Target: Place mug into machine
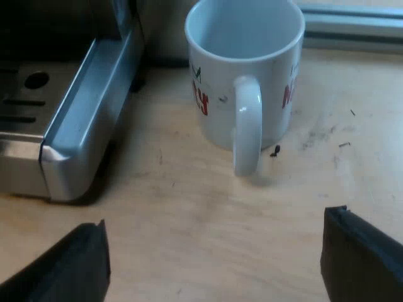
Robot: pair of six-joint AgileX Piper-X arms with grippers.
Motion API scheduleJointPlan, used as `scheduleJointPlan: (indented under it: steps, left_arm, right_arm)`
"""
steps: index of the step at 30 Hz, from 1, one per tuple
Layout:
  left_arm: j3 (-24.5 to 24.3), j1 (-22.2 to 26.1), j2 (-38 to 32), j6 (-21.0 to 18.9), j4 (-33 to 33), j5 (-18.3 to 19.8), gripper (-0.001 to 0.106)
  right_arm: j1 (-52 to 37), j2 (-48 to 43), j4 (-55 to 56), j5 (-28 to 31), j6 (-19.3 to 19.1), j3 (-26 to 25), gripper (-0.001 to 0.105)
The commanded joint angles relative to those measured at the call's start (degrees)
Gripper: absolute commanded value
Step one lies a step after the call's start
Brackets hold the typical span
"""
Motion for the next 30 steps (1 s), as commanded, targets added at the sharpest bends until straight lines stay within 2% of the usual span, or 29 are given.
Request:
scheduleJointPlan:
  steps: [1,4,9,14,18,22,26,30]
  left_arm:
    - [0.16,-0.28,-0.02,0.06,-1.58,0.40,0.081]
    - [0.16,-0.28,-0.02,0.06,-1.58,0.40,0.081]
    - [0.16,-0.28,-0.02,0.06,-1.58,0.40,0.081]
    - [0.16,-0.28,-0.02,0.06,-1.58,0.40,0.081]
    - [0.16,-0.28,-0.02,0.06,-1.58,0.40,0.081]
    - [0.16,-0.28,-0.02,0.06,-1.58,0.40,0.081]
    - [0.16,-0.28,-0.02,0.06,-1.47,0.40,0.081]
    - [0.16,-0.28,-0.02,0.06,-1.47,0.40,0.081]
  right_arm:
    - [0.09,0.38,-8.75,-0.06,-0.15,3.27,0.070]
    - [0.09,2.23,-16.35,1.52,-0.15,7.03,0.070]
    - [0.09,8.13,-26.57,4.00,0.22,10.06,0.070]
    - [0.09,18.99,-37.17,4.00,0.36,10.07,0.070]
    - [0.09,30.09,-48.54,3.86,4.24,10.07,0.070]
    - [0.09,40.71,-58.49,3.86,4.64,10.07,0.070]
    - [0.09,48.46,-65.61,3.86,6.31,9.50,0.070]
    - [0.09,55.93,-70.73,3.86,6.30,7.31,0.070]
